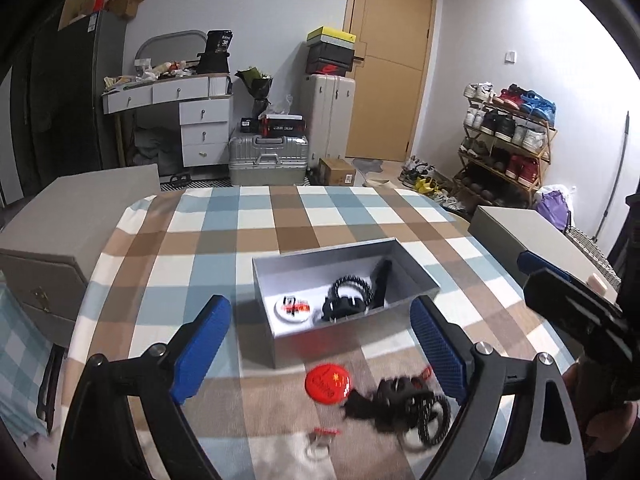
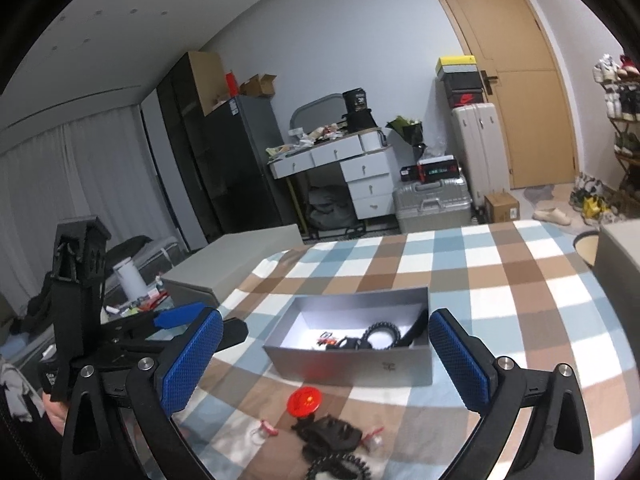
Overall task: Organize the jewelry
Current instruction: 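Withdraw both grippers from the box back over the table, then lower the left gripper onto the clear red-topped ring and grasp it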
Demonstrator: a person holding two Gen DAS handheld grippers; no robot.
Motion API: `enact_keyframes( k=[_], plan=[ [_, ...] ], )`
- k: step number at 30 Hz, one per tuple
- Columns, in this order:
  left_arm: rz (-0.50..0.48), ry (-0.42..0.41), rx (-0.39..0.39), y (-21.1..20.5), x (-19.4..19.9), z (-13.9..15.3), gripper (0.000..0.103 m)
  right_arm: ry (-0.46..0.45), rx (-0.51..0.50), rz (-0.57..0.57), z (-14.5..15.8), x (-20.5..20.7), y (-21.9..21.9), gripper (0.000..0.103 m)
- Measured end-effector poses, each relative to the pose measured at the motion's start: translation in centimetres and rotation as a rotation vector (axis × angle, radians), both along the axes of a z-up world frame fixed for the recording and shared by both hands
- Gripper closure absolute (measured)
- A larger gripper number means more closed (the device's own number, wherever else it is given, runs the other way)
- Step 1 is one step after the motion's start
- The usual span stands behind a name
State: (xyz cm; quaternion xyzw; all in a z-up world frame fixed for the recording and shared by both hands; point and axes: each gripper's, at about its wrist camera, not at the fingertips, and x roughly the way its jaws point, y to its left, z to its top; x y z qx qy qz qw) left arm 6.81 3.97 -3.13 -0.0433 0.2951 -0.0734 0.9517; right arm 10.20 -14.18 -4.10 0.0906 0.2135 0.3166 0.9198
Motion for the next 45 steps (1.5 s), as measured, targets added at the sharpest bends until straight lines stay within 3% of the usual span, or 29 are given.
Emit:
enact_keyframes(
  k=[5,13,18,29,30,32,36,41,43,45],
  plan=[
    [0.035,0.010,0.022,0.5,-1.6,-1.2,0.014,-0.002,0.013,-0.021,-0.7,-1.8,-0.6,0.000],
    [-0.011,0.178,0.014,0.4,-2.2,-5.3,0.014,0.025,-0.080,-0.073,-2.8,-3.9,-0.1,0.000],
    [0.012,0.264,0.002,0.9,-1.9,-7.5,0.014,0.048,-0.126,-0.078,-4.3,-4.7,0.1,0.000],
    [-0.028,0.317,0.006,0.3,-1.5,-8.2,0.016,0.119,-0.124,-0.085,-5.9,-4.4,-0.3,0.000],
    [-0.036,0.320,0.006,0.3,-1.3,-8.3,0.018,0.119,-0.126,-0.086,-5.9,-4.4,-0.3,0.000],
    [-0.047,0.324,0.016,0.1,-1.2,-8.4,0.034,0.120,-0.133,-0.085,-6.0,-4.4,-0.2,0.000],
    [-0.066,0.335,0.033,-0.2,-0.9,-8.5,0.052,0.138,-0.165,-0.093,-6.3,-4.2,0.0,0.000],
    [-0.088,0.340,0.035,-0.3,-0.7,-8.5,0.082,0.135,-0.165,-0.095,-6.2,-4.1,0.0,0.000],
    [-0.104,0.341,0.022,-0.4,-0.7,-8.4,0.089,0.134,-0.167,-0.095,-6.2,-4.1,0.0,0.000],
    [-0.106,0.336,0.026,-0.5,-0.7,-8.4,0.089,0.136,-0.169,-0.096,-6.3,-4.0,0.0,0.000]
  ],
)
